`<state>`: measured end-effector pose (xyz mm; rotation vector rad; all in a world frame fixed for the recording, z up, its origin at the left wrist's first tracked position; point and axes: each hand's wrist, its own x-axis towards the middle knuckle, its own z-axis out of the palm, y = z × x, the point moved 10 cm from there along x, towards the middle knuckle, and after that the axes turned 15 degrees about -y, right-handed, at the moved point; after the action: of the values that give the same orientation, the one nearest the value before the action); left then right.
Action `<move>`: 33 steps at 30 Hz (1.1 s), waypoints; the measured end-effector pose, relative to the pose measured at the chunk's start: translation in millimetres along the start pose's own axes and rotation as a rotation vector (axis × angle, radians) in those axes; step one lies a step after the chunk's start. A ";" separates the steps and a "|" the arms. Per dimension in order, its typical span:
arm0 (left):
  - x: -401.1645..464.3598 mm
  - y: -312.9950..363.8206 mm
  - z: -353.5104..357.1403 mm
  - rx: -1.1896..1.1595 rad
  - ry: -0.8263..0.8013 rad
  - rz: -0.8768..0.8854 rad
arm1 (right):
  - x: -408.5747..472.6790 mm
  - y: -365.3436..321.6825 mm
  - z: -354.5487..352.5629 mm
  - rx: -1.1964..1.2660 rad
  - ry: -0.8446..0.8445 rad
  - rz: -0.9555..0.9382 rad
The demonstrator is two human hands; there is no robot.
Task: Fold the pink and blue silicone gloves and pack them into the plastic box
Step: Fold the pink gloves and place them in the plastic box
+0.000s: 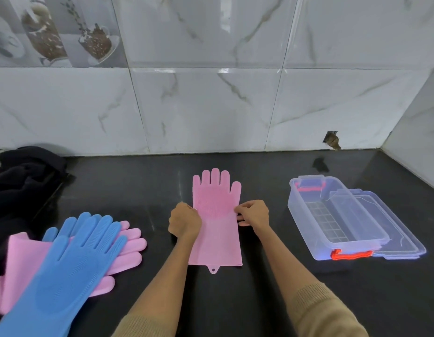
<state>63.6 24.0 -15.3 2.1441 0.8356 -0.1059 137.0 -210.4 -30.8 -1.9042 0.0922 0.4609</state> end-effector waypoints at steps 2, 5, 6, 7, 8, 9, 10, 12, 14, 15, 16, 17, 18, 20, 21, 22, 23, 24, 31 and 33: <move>-3.3 -5.6 -3.4 0.002 -0.008 0.000 | -3.1 2.3 3.4 0.038 -0.050 0.019; -10.5 -23.0 -10.2 0.000 -0.015 -0.010 | -10.9 9.3 12.8 0.098 -0.110 0.024; -14.1 -31.1 -13.4 0.001 -0.010 -0.020 | -14.0 11.6 16.8 0.117 -0.125 0.021; -18.0 -39.1 -17.0 0.002 -0.001 -0.030 | -16.9 13.1 21.8 0.131 -0.139 0.016; -22.0 -46.5 -20.8 0.005 0.012 -0.035 | -19.6 13.9 27.4 0.137 -0.154 0.013; -25.5 -52.7 -24.5 0.008 0.026 -0.035 | -21.8 14.0 33.4 0.135 -0.166 0.010; -28.5 -57.5 -28.3 0.010 0.043 -0.033 | -23.4 13.2 39.3 0.130 -0.177 0.007; -32.8 -63.1 -35.1 0.011 0.071 -0.033 | -25.9 10.8 48.5 0.116 -0.188 0.005; -34.1 -65.2 -39.8 0.010 0.086 -0.042 | -27.4 8.9 54.0 0.109 -0.187 0.004; -34.1 -65.9 -41.8 0.011 0.091 -0.053 | -27.8 8.2 56.4 0.113 -0.187 0.001; -33.8 -66.7 -43.3 0.014 0.093 -0.068 | -28.1 7.5 58.7 0.120 -0.186 -0.003; -33.4 -67.8 -44.3 0.017 0.094 -0.084 | -28.5 7.1 60.7 0.125 -0.179 -0.005; -33.2 -69.3 -45.4 0.017 0.097 -0.100 | -29.0 6.5 62.7 0.126 -0.171 -0.004; -33.6 -72.4 -47.7 0.015 0.108 -0.126 | -30.7 4.9 66.4 0.117 -0.162 -0.004; -34.4 -73.7 -48.9 0.015 0.115 -0.137 | -31.1 4.4 67.9 0.115 -0.165 -0.005; -35.2 -74.7 -50.0 0.018 0.120 -0.144 | -31.4 4.1 69.0 0.116 -0.173 -0.002; -35.8 -75.4 -50.8 0.021 0.122 -0.147 | -32.1 3.8 70.0 0.120 -0.181 0.002; -36.2 -75.8 -51.1 0.023 0.121 -0.144 | -33.0 2.5 70.2 0.115 -0.178 0.002; -58.9 -77.4 -94.0 -0.037 0.324 0.014 | -48.4 -64.7 116.6 -0.122 -0.148 -0.290; -69.7 -87.6 -116.2 -0.079 0.407 0.028 | -52.7 -75.2 161.8 -0.170 -0.335 -0.294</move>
<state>-65.9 110.1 27.7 2.1322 1.0193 0.3841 65.6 -42.4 5.1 -1.9383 -0.4539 0.5919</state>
